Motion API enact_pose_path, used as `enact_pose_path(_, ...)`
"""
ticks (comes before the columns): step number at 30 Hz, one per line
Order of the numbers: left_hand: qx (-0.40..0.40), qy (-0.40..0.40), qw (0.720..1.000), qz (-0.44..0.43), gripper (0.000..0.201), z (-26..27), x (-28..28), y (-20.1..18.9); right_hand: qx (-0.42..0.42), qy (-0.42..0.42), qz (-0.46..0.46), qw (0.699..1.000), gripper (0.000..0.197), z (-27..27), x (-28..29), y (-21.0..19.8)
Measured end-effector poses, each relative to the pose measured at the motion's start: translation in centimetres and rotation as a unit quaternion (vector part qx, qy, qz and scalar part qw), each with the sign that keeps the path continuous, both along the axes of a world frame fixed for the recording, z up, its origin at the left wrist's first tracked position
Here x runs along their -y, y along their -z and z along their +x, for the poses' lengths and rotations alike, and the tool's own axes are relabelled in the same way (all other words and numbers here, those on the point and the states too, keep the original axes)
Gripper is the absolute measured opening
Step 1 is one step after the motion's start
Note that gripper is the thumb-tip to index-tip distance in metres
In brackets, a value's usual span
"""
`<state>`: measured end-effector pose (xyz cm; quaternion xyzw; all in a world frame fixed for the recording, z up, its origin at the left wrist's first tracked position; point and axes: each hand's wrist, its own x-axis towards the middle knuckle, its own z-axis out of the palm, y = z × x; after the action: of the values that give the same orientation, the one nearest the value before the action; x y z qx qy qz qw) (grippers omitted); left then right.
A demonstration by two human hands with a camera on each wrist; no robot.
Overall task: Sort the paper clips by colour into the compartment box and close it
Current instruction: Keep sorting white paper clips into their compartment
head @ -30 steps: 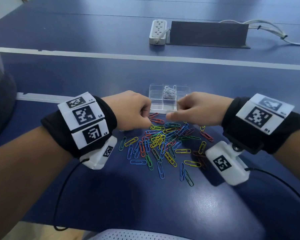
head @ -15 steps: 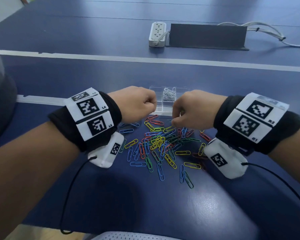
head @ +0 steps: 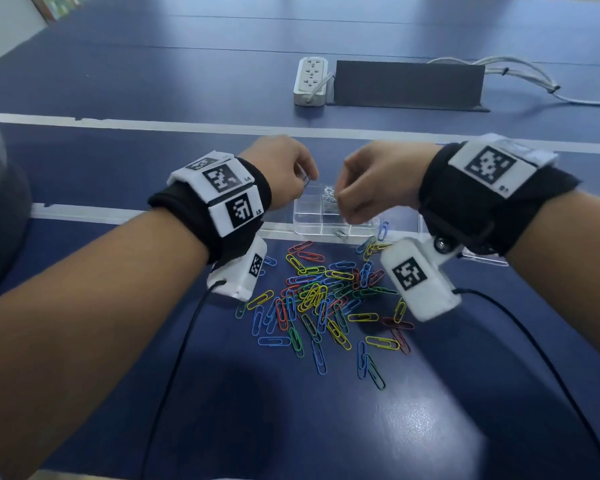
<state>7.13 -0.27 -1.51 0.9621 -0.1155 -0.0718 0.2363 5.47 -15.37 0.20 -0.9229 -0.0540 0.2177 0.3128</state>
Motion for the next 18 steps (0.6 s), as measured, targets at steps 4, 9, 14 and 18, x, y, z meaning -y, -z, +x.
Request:
enact_pose_path(4,-0.016,-0.002,1.000,0.001,0.031,0.9,0.5,-0.1,-0.019,0.026,0.035,0.999,0.013,1.3,-0.7,-0.6)
enact_pose_path(9,-0.013,-0.008,1.000,0.008,0.043,1.2,1.1,0.1,0.052,0.012,-0.091,0.994,0.024,2.2,-1.3,-0.7)
enact_pose_path(14,-0.003,-0.014,1.000,0.003,0.058,1.0,1.3,-0.5,0.044,0.047,-0.062,0.996,0.028,2.6,-2.0,-0.7)
enact_pose_path(18,-0.004,-0.011,1.000,-0.020,0.060,0.8,1.1,-1.0,0.078,0.043,-0.088,0.992,0.023,2.6,-2.7,-0.9)
